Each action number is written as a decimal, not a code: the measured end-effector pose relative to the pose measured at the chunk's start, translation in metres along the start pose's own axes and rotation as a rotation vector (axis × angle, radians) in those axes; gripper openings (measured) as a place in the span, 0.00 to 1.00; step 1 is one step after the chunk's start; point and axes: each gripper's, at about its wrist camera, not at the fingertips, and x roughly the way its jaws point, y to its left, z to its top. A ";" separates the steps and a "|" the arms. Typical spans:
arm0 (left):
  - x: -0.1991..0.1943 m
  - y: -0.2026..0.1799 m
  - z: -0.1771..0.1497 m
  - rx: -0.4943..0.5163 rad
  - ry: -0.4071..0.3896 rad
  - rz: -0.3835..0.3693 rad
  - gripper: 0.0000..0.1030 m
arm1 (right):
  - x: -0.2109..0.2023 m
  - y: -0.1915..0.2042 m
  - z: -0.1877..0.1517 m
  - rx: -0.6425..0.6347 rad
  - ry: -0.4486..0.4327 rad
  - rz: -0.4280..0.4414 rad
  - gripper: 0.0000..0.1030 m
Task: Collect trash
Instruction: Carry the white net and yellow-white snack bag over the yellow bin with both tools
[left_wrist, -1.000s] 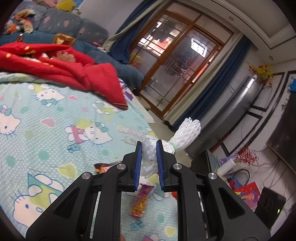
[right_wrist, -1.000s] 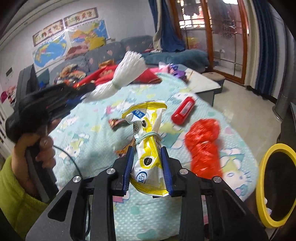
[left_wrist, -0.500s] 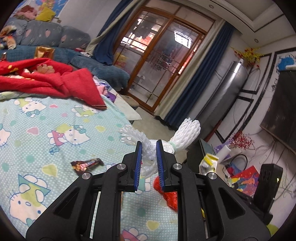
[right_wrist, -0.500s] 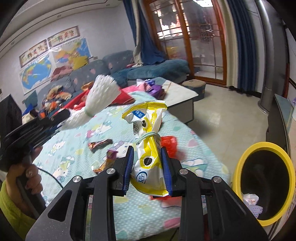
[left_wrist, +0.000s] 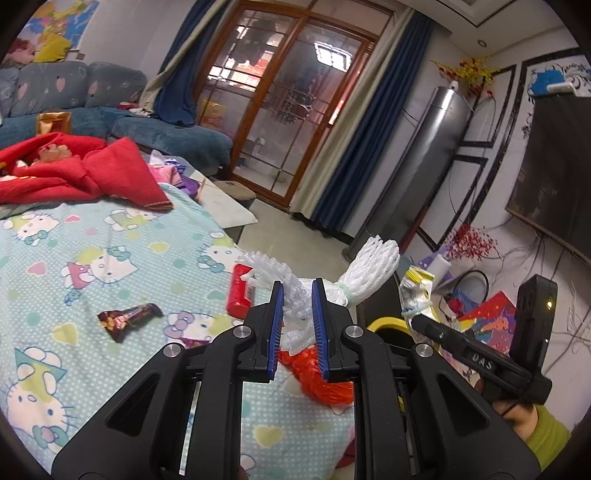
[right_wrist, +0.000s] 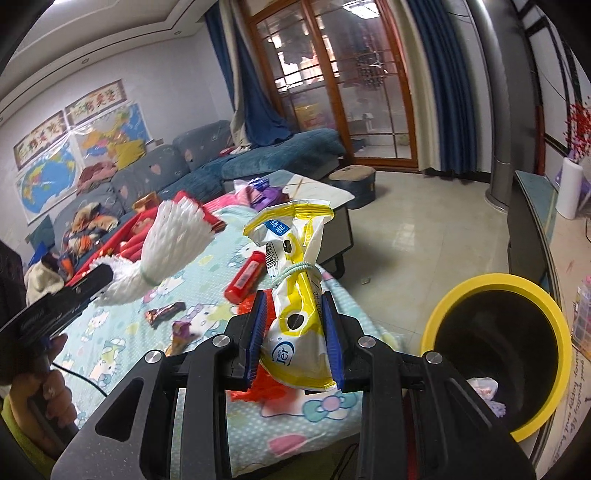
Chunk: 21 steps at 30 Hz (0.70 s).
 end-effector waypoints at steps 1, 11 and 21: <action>0.002 -0.003 -0.001 0.007 0.005 -0.002 0.10 | -0.001 -0.003 0.000 0.007 -0.002 -0.003 0.27; 0.014 -0.028 -0.012 0.077 0.051 -0.020 0.10 | -0.013 -0.035 0.000 0.059 -0.033 -0.057 0.27; 0.029 -0.052 -0.025 0.142 0.103 -0.041 0.10 | -0.028 -0.069 -0.004 0.135 -0.071 -0.129 0.27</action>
